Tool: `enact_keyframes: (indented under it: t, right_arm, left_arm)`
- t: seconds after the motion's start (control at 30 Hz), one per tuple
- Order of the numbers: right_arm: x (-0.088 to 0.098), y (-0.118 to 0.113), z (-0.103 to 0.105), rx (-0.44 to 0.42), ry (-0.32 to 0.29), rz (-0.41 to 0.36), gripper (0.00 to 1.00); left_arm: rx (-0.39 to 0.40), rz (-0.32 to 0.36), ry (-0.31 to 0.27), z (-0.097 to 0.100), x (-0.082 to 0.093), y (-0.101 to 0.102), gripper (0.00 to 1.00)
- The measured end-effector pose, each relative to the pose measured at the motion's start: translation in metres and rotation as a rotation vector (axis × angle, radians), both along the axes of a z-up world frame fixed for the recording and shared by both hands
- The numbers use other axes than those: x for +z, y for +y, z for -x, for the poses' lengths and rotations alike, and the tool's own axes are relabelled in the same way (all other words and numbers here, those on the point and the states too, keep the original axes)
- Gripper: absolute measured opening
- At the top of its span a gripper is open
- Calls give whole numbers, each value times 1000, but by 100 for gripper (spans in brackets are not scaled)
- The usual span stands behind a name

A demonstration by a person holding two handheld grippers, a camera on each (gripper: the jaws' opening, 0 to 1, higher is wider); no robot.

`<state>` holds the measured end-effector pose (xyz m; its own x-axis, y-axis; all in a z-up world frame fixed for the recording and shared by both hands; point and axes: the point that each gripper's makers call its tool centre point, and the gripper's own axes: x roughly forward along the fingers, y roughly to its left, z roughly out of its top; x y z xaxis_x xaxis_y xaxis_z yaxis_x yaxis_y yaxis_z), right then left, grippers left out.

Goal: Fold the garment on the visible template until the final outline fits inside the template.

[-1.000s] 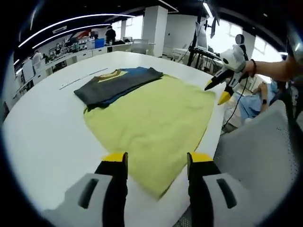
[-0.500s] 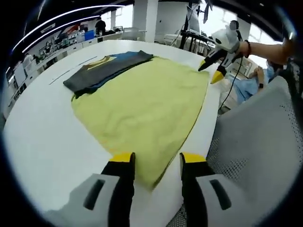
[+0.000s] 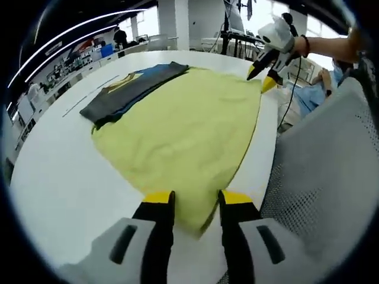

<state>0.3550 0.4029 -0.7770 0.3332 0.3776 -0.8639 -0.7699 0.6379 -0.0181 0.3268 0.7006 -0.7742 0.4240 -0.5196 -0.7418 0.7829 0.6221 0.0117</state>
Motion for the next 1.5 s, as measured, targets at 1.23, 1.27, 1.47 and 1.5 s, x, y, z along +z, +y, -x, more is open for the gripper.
enact_keyframes:
  t: [1.23,1.27,1.47,1.5]
  right_arm:
    - [4,-2,28,-4,82,-5,0]
    - [5,-3,31,-4,89,-5,0]
    - [4,-7,43,-18,125,-5,0]
    - [5,-7,45,-24,130,-9,0]
  left_arm:
    - [-30,-58,69,25,8,6,0]
    - [-30,-58,75,28,8,6,0]
    - [-37,-37,134,46,10,2,0]
    - [-38,-37,138,48,11,2,0]
